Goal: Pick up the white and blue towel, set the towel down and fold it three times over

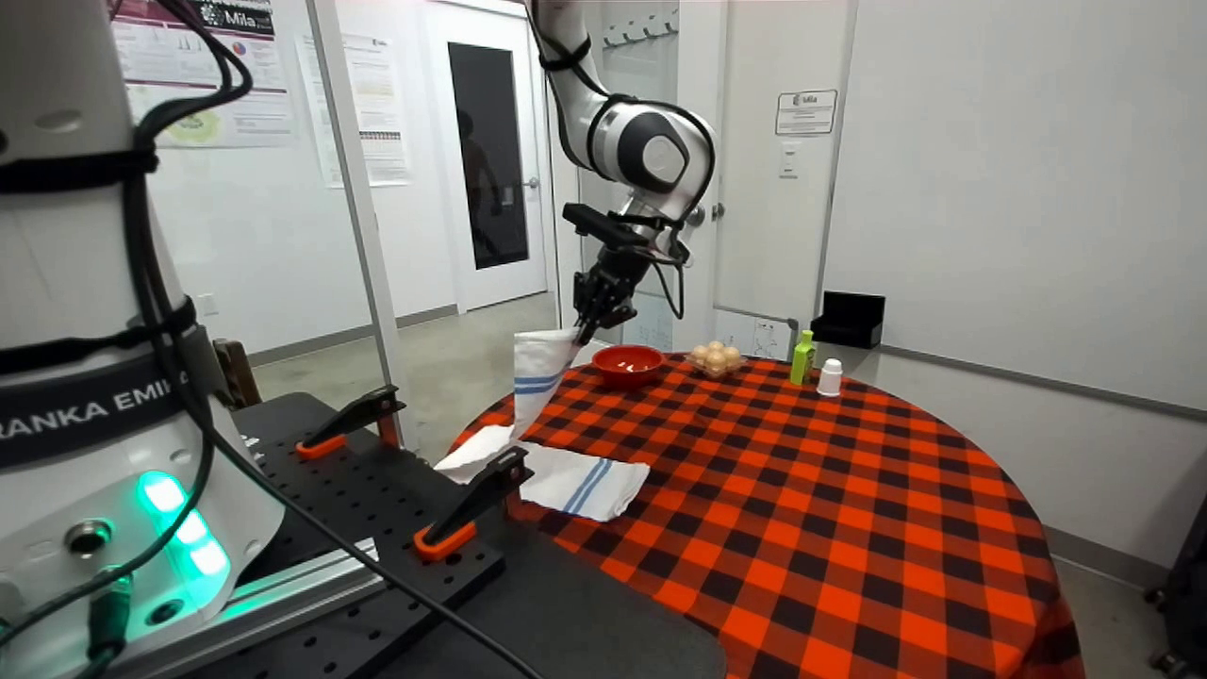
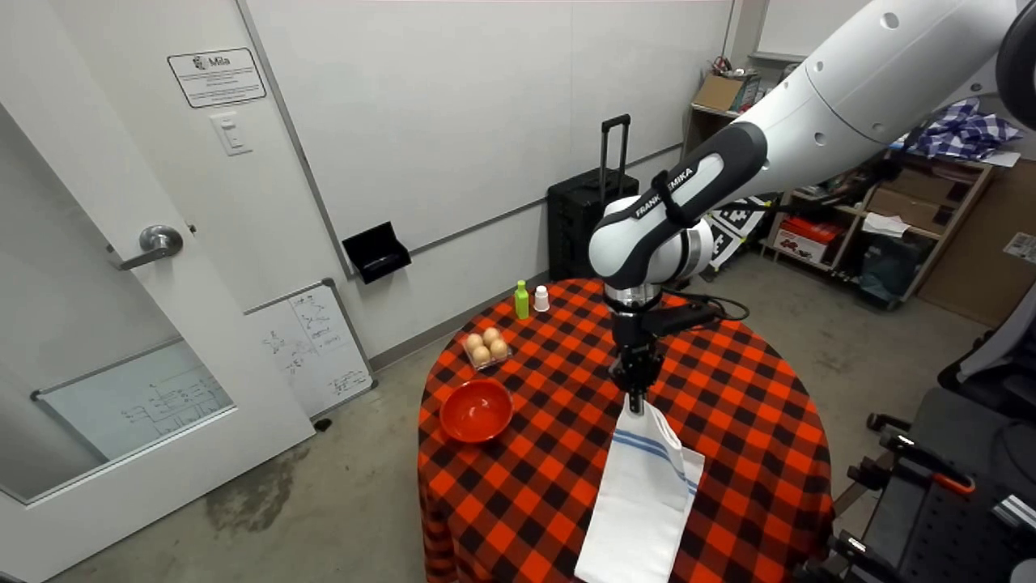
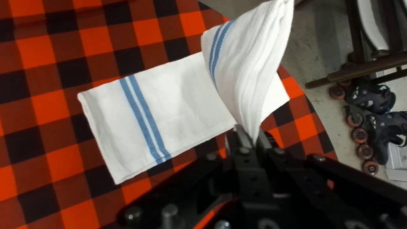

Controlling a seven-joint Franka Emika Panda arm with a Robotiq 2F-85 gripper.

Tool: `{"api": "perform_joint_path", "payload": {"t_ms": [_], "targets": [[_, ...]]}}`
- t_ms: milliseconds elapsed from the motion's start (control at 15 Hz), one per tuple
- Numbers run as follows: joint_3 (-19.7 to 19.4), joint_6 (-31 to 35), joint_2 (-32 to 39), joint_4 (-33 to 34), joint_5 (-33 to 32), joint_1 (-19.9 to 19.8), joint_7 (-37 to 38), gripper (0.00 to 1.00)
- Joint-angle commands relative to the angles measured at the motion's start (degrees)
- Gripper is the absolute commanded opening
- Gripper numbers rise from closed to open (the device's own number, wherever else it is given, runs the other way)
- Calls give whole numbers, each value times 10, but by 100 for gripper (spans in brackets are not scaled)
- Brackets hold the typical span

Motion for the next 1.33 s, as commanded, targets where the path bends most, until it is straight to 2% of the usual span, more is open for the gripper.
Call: {"api": "perform_joint_path", "payload": {"t_ms": [0, 200, 333, 533, 1000, 1267], "targets": [[-13, 31, -26, -17, -40, -1, 1, 1], [-22, 32, -17, -12, -75, 2, 9, 1], [-16, 27, 6, 1, -76, -5, 4, 1], [-29, 33, 46, 26, -100, 1, 19, 1], [-87, 95, 128, 96, -200, 25, 95, 1], [-112, 93, 165, 138, -244, 37, 134, 1]]}}
